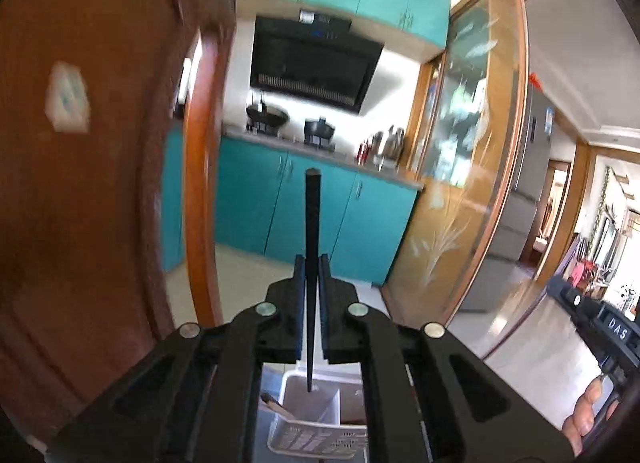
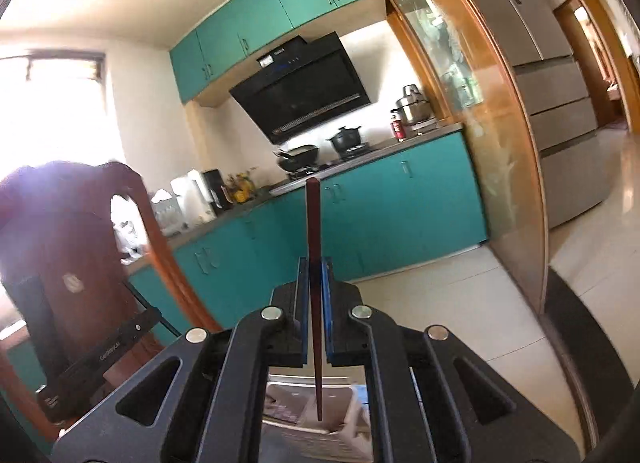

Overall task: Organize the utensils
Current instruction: 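Insert both held chopsticks into the white caddy and open both grippers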

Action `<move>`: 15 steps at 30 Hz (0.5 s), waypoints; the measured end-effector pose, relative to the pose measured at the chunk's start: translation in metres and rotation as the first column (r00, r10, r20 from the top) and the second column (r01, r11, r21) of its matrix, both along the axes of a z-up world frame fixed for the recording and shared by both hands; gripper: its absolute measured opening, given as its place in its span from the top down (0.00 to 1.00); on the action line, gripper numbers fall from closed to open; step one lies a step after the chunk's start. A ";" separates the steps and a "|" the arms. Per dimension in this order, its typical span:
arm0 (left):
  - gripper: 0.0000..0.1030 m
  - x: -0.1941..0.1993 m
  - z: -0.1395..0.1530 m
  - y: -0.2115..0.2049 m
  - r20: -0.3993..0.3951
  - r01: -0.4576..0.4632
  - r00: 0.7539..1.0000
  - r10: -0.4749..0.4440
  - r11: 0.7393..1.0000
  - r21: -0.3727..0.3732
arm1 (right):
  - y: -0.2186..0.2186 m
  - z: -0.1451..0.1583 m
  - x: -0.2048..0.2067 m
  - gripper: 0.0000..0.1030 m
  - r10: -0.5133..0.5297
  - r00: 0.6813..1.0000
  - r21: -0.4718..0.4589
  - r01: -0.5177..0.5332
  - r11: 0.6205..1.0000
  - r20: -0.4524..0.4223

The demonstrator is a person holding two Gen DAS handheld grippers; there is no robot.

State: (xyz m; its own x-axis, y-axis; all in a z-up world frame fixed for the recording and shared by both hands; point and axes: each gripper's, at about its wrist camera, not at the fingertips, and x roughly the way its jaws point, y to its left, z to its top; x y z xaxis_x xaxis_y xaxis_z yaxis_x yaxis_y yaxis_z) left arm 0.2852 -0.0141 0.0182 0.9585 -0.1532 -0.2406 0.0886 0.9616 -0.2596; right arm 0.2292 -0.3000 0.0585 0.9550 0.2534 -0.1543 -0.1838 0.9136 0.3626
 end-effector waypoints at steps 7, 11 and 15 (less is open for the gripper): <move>0.93 0.018 -0.031 -0.025 -0.093 0.021 0.996 -0.011 0.994 0.104 | 0.026 -0.042 0.018 0.94 0.058 0.994 -0.123 -0.069 0.990 -0.091; 0.93 0.017 -0.038 -0.023 -0.113 0.018 0.994 -0.006 0.994 0.106 | 0.032 -0.045 0.003 0.87 0.059 0.996 -0.161 -0.069 0.985 -0.069; 0.93 0.007 -0.039 -0.020 -0.074 0.028 0.997 -0.022 0.996 0.082 | 0.026 -0.039 -0.022 0.76 0.076 0.997 -0.167 -0.076 0.983 -0.009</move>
State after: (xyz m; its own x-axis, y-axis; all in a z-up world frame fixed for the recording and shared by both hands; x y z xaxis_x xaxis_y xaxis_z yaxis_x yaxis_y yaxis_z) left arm 0.2919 -0.0343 -0.0203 0.9339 -0.1537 -0.3227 0.0968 0.9778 -0.1857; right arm 0.2074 -0.2745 0.0193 0.9335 0.2957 -0.2028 -0.2544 0.9448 0.2066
